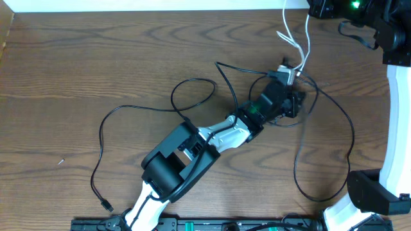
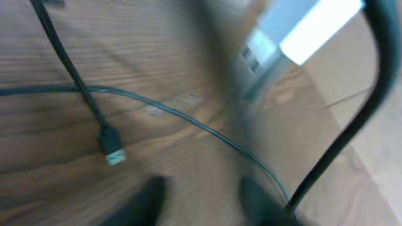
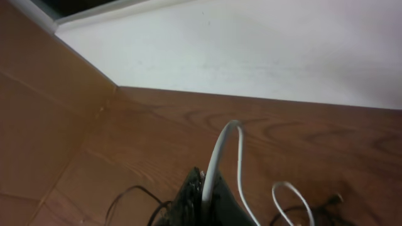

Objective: Untangle cables

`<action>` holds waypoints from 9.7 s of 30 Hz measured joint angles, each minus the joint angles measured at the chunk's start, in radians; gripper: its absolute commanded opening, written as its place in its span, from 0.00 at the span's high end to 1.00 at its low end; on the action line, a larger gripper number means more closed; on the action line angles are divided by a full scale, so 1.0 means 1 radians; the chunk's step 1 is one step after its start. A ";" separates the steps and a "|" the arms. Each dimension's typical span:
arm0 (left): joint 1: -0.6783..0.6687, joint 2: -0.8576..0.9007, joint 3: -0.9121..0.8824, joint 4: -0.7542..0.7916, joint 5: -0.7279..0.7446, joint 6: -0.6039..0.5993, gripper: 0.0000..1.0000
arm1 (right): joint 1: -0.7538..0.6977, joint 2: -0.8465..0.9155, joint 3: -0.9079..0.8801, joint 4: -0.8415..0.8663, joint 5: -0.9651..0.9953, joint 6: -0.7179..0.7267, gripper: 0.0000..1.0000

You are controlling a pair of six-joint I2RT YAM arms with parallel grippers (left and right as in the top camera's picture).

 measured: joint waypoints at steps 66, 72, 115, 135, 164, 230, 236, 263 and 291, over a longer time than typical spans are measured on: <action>0.441 -0.425 0.022 -1.076 -0.126 0.467 0.92 | 0.066 0.164 -0.539 0.458 0.250 -0.154 0.99; 0.442 -0.425 0.022 -1.076 -0.126 0.467 0.92 | 0.111 0.245 -0.557 0.541 0.323 -0.156 0.99; 0.441 -0.425 0.022 -1.073 -0.126 0.467 0.92 | -0.570 0.443 -0.513 0.726 0.513 -0.080 0.01; 0.441 -0.425 0.022 -1.073 -0.126 0.467 0.92 | -0.558 0.129 -0.513 0.407 0.352 -0.068 0.01; 0.441 -0.813 0.021 -1.049 -0.108 0.384 0.92 | -0.168 0.048 -0.589 0.071 -0.019 -0.672 0.01; 0.068 -0.193 0.018 -0.386 0.210 0.294 0.07 | -0.503 0.048 -0.737 0.208 -0.072 -0.295 0.01; 0.200 -0.367 0.015 -0.690 0.128 0.312 0.07 | -0.436 0.048 -0.737 0.113 -0.007 -0.310 0.02; 0.698 -0.697 0.021 -1.284 -0.077 0.333 0.07 | -0.106 0.048 -1.128 0.159 0.572 0.103 0.04; 0.708 -0.607 0.021 -1.285 -0.077 0.332 0.07 | -0.109 0.020 -1.383 0.527 0.610 0.113 0.41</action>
